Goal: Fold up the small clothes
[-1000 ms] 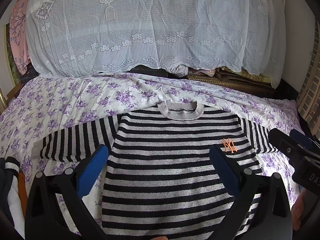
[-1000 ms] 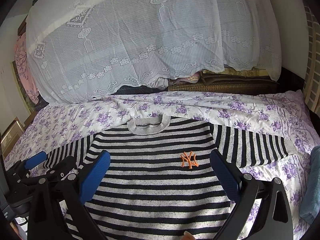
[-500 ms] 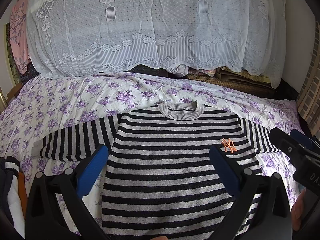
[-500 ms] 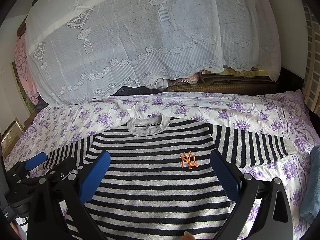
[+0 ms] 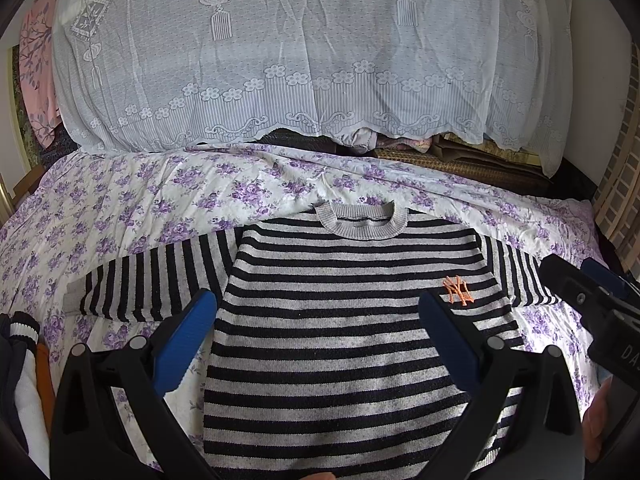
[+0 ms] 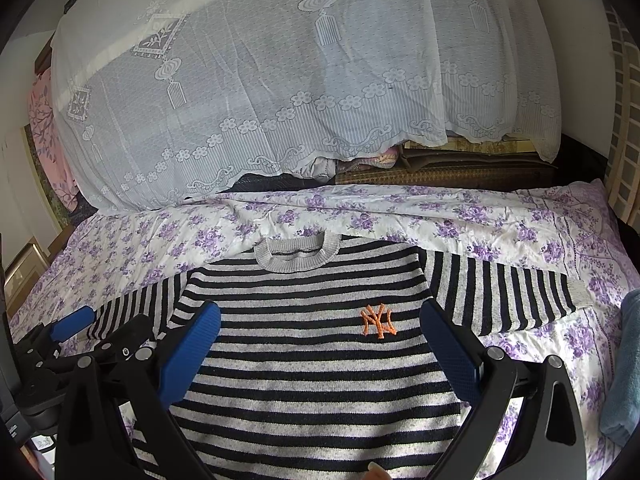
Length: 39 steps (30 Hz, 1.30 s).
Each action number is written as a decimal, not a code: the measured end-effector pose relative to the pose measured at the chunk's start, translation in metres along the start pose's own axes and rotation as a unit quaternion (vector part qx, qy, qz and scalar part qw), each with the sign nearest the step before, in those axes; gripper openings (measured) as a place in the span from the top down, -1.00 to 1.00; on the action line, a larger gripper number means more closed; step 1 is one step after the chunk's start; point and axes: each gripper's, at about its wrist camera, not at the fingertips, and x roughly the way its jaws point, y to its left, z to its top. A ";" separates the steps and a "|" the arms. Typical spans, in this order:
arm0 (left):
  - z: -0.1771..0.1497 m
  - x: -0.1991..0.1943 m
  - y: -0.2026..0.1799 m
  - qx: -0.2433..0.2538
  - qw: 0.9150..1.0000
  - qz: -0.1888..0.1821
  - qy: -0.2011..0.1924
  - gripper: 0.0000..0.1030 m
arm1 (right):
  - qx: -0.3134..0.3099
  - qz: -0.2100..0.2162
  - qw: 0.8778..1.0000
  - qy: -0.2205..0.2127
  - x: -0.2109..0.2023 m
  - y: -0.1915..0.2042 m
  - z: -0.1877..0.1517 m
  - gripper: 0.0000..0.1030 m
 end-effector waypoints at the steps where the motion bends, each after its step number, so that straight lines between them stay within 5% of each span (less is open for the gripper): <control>1: 0.000 0.000 0.000 0.000 1.000 0.000 0.000 -0.91 | 0.000 0.000 1.000 0.000 0.001 -0.001 -0.001 -0.93; 26: -0.004 0.007 0.001 0.002 1.000 0.007 0.009 -0.91 | 0.000 -0.003 1.000 0.007 0.010 -0.004 -0.004 -0.93; 39: -0.033 0.118 0.018 -0.011 0.993 0.066 0.098 -0.91 | 0.044 -0.051 0.989 0.132 0.138 -0.048 -0.043 -0.93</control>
